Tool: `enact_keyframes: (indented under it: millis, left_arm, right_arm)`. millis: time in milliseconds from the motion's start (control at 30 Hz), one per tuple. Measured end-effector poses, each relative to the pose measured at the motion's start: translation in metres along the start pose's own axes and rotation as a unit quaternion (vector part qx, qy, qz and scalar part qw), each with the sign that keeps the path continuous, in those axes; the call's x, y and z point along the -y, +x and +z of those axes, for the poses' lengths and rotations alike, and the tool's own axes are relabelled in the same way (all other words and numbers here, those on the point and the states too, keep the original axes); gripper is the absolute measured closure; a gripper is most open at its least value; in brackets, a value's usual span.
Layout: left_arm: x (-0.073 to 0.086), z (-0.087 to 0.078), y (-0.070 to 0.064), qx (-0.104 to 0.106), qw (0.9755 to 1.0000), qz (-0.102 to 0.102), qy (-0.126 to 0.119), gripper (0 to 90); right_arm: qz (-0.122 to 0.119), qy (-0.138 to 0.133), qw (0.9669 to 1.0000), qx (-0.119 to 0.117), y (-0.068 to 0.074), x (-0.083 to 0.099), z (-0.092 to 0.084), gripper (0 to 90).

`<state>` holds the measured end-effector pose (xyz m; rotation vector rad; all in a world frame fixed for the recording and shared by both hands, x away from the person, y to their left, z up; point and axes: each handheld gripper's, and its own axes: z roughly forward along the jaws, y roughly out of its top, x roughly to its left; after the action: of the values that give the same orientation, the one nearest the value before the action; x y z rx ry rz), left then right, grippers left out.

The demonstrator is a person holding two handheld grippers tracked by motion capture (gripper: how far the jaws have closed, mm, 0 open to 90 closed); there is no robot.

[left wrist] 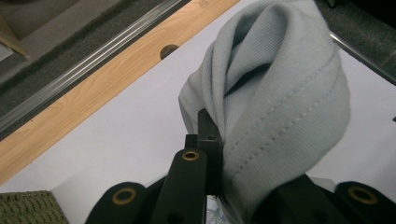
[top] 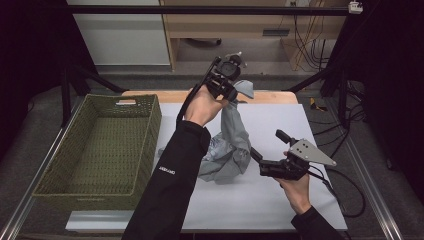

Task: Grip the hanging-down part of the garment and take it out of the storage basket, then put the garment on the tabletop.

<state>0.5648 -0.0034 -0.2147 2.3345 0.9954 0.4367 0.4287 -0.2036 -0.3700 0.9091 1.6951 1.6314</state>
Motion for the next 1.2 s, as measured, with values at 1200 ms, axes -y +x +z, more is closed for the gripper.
enact_keyframes:
  millis: [1200]
  left_arm:
    - [0.068, 0.061, -0.037, 0.027, 0.9980, 0.039, -0.042, 83.7]
  right_arm:
    - [0.021, 0.024, 0.9994, 0.009, -0.029, 0.037, -0.040, 0.4]
